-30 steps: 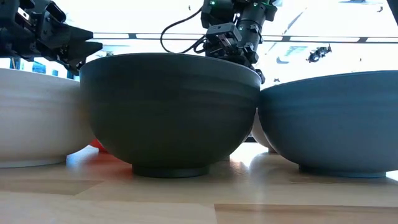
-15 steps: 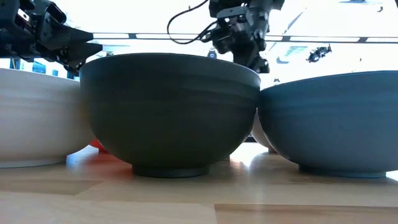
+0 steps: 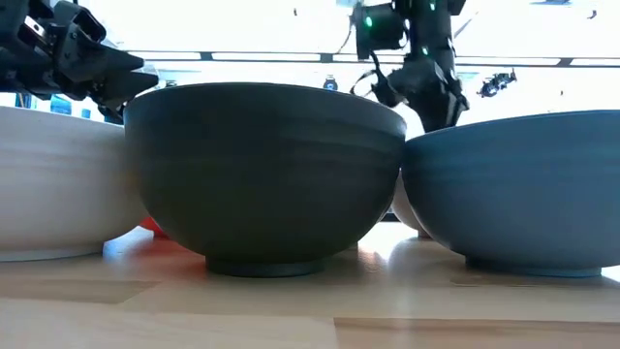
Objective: Nest bowls inside each other
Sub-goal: Stack the right white bowl on top of the pink bowl
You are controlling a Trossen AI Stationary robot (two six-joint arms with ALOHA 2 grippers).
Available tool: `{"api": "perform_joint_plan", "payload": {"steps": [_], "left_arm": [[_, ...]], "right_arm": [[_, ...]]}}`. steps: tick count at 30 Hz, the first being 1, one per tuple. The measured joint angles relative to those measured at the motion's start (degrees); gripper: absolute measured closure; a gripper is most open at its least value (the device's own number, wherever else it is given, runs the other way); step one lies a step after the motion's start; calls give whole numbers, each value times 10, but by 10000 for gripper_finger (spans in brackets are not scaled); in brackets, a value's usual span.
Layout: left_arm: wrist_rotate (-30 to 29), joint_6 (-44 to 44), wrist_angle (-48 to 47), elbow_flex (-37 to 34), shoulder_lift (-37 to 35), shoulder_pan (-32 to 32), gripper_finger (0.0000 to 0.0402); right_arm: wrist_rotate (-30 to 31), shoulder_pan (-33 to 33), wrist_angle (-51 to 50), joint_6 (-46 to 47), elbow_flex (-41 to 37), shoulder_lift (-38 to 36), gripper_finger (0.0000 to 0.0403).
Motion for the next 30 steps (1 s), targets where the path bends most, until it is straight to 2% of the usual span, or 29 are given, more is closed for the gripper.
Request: {"api": "perform_joint_plan", "payload": {"steps": [8,23,30], "left_arm": [[0,4,0,0,1,0,249],[-26,5,0,0,1,0,249],[-26,5,-1,0,1,0,249]], "right_arm": [[31,-14,12,-10,-71,-1,318],[34,-54,55,-68,-71,-18,318],[-23,-93,93,-102,-71,-47,318]]}}
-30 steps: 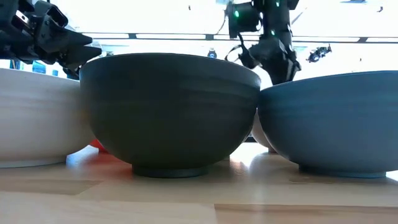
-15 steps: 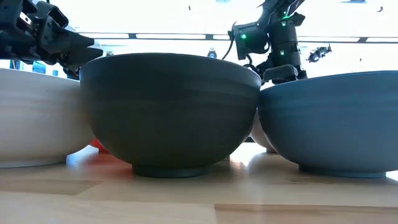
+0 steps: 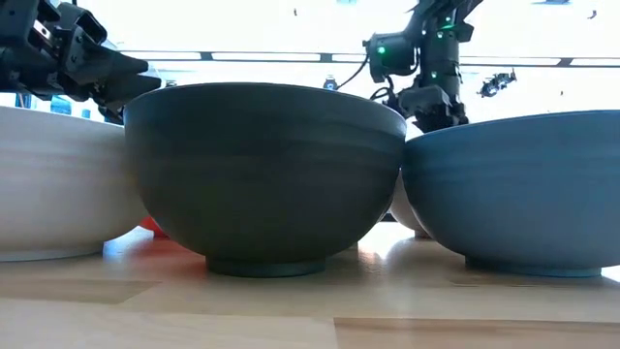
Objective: Nest bowls inside each other
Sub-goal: Stack the right white bowl on top of the pink bowl
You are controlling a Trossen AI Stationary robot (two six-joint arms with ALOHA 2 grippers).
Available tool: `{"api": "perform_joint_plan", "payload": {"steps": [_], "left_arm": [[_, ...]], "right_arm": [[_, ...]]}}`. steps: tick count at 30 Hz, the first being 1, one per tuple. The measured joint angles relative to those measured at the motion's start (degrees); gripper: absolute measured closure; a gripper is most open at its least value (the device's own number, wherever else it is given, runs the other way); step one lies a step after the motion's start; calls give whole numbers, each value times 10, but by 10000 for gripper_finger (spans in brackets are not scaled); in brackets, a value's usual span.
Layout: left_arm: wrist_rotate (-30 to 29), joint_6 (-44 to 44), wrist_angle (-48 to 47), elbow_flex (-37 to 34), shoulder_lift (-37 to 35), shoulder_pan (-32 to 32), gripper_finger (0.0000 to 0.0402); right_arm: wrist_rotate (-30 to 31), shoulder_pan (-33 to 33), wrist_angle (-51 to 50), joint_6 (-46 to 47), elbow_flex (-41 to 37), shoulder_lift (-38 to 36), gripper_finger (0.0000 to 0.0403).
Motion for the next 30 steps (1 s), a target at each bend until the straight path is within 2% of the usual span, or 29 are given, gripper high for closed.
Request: {"api": "perform_joint_plan", "payload": {"steps": [10,20,24,30], "left_arm": [[0,0,-4,0,0,0,249],[0,-4,-4,0,0,0,249],[0,-4,-4,0,0,0,249],[0,0,-3,0,0,0,249]], "right_arm": [[-70,-23,7,-41,0,-8,318],[-75,-46,2,-57,-1,-8,318],[-100,-46,30,-53,-41,-8,318],[-100,-48,77,-43,-95,-18,318]]}}
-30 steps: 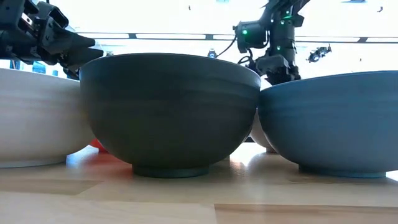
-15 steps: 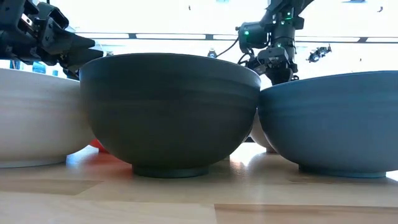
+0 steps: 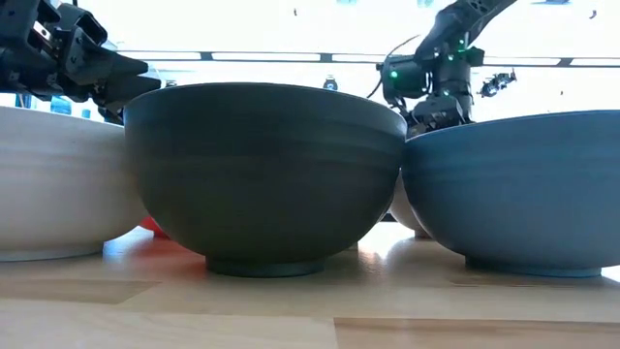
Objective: Nest bowls inside each other
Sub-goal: Stack the right white bowl on top of the pink bowl
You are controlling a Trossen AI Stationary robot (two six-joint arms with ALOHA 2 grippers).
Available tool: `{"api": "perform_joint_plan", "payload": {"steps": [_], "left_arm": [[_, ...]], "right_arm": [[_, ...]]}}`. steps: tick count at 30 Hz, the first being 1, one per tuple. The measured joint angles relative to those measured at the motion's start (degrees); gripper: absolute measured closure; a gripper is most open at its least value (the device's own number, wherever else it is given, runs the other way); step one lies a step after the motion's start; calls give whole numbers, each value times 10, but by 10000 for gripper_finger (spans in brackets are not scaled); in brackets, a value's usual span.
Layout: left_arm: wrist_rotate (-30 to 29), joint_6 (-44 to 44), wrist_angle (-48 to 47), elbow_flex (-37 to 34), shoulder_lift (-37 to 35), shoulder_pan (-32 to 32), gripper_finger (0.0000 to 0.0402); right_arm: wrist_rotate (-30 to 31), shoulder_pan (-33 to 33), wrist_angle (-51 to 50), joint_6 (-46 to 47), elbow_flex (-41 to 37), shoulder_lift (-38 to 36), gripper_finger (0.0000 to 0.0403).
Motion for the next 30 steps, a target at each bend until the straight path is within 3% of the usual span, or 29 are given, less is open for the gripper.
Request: {"api": "perform_joint_plan", "payload": {"steps": [6,13,30], "left_arm": [[-2,0,7,0,0,0,249],[-2,-4,9,0,0,0,249],[-2,-4,9,0,0,0,249]], "right_arm": [[-8,0,13,-4,-8,-13,328],[-8,0,13,-16,-8,-15,395],[-2,-38,1,-16,-8,-34,402]]}}
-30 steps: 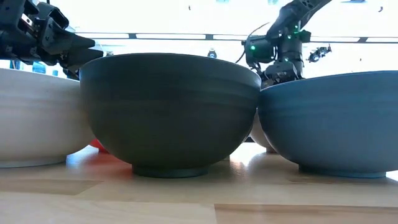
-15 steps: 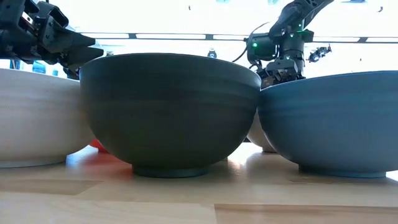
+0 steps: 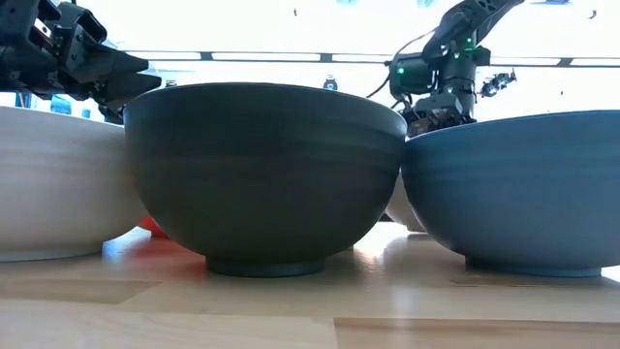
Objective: Nest bowls inside each other
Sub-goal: Stack the right white bowl on top of the pink bowl
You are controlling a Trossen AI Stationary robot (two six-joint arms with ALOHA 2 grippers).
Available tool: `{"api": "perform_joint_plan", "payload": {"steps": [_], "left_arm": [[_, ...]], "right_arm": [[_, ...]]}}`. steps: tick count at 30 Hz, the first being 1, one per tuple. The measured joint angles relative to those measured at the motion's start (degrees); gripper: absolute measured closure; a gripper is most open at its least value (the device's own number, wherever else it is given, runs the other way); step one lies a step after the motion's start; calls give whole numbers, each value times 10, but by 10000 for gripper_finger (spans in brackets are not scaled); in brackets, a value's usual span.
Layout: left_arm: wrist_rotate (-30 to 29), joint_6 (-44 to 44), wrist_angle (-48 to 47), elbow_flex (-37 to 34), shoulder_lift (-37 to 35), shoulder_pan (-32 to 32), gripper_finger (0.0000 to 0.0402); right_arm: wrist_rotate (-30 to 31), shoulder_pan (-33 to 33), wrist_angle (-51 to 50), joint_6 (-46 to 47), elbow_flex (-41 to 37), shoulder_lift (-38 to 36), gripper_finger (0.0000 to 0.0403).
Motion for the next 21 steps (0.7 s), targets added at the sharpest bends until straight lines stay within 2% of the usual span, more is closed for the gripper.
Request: {"api": "perform_joint_plan", "payload": {"steps": [7,13,21], "left_arm": [[0,0,0,0,0,0,249],[-14,0,0,0,0,0,249],[-14,0,14,0,0,0,249]], "right_arm": [[-11,-16,-50,9,21,-54,402],[1,14,-120,33,121,-62,403],[9,79,-139,84,261,-23,403]]}}
